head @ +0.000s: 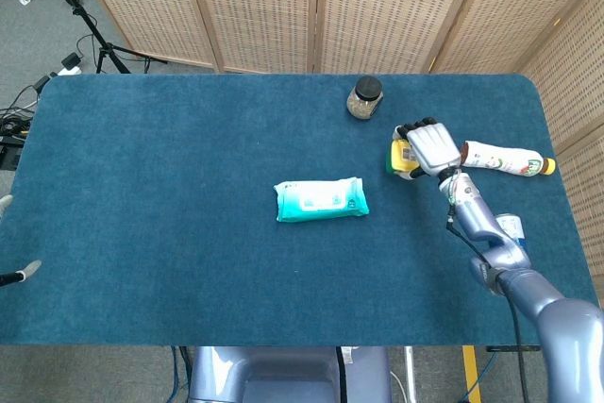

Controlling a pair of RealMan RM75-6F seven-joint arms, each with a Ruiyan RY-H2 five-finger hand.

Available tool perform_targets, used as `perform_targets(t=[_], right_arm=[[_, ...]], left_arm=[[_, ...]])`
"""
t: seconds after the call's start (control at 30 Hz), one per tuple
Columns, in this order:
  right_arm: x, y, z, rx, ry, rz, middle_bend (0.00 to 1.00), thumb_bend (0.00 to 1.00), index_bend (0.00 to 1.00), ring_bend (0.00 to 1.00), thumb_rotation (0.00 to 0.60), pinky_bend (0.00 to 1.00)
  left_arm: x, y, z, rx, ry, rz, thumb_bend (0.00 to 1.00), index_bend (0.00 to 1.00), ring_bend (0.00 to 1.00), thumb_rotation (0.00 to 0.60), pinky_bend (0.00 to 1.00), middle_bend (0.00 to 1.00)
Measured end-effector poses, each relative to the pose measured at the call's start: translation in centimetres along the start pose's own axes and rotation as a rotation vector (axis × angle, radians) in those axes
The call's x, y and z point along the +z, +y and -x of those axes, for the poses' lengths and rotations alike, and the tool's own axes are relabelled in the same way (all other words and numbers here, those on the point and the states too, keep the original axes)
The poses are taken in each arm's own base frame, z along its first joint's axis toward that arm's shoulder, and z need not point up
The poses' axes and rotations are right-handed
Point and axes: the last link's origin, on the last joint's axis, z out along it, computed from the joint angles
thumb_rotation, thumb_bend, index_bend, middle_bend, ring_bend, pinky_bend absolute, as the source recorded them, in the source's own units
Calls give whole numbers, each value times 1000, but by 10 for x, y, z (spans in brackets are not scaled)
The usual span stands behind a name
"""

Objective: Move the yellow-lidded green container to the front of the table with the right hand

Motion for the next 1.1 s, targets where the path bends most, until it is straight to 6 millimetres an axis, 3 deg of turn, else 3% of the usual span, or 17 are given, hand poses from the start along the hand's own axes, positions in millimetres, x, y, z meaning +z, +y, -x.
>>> perform_targets(t=[0.2, 0.43, 0.67, 1.0, 1.07, 1.1], right_arm=[[-29, 2, -10, -4, 22, -55, 529, 390, 445, 365, 600, 269], [-88, -3, -3, -3, -42, -103, 534, 486, 445, 380, 600, 284], [-146, -25, 5, -5, -92, -125, 534, 569, 445, 389, 600, 299], [-173, -39, 26, -40, -125, -54, 487, 558, 445, 398, 600, 299], [-173, -41, 31, -39, -131, -45, 401, 496, 410, 349, 600, 299], [-173, -42, 35, -36, -134, -37, 330, 417, 356, 293, 600, 292]], left_arm=[[-4, 2, -2, -7, -1, 20, 0, 0, 0, 600, 0, 0], [-14, 5, -4, -17, 5, 65, 0, 0, 0, 600, 0, 0], [-25, 5, -12, -46, 33, 97, 0, 0, 0, 600, 0, 0], [-31, 2, -17, -62, 43, 107, 0, 0, 0, 600, 0, 0], [-30, 1, -17, -62, 43, 106, 0, 0, 0, 600, 0, 0], [-30, 1, -17, -62, 43, 106, 0, 0, 0, 600, 0, 0]])
